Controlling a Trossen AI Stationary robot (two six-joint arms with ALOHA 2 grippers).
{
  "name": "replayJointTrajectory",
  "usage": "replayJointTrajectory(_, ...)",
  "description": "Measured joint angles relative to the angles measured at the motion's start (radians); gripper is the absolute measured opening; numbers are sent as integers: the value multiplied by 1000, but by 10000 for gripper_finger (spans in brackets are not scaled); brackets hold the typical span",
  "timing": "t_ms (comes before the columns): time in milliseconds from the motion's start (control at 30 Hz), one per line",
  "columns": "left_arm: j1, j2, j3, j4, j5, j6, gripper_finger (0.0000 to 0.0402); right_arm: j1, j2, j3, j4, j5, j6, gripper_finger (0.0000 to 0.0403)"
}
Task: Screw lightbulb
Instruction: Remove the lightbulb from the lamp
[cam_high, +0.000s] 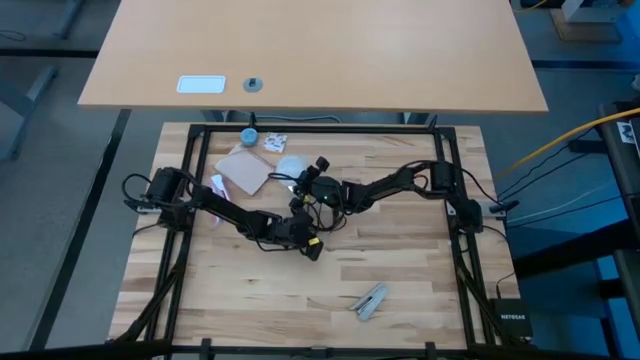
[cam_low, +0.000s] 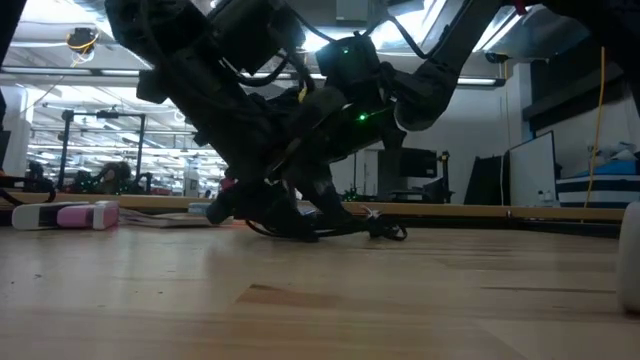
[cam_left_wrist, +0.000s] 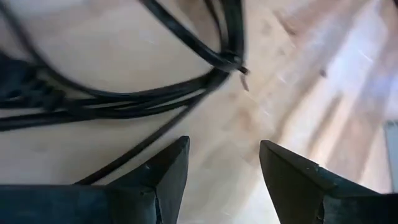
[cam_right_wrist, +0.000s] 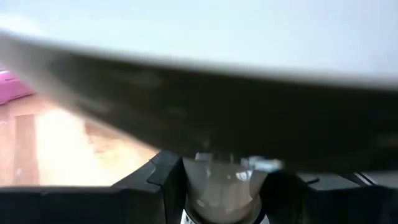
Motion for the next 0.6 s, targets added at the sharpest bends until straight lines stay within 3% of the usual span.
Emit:
replayJointTrajectory(267, -82, 4, 0, 71, 49, 142, 191, -1, 0, 0, 0, -17, 2, 166)
replayJointTrajectory(600, -169, 4, 0, 76, 48, 149, 191, -3, 1, 0, 4, -35, -30, 166)
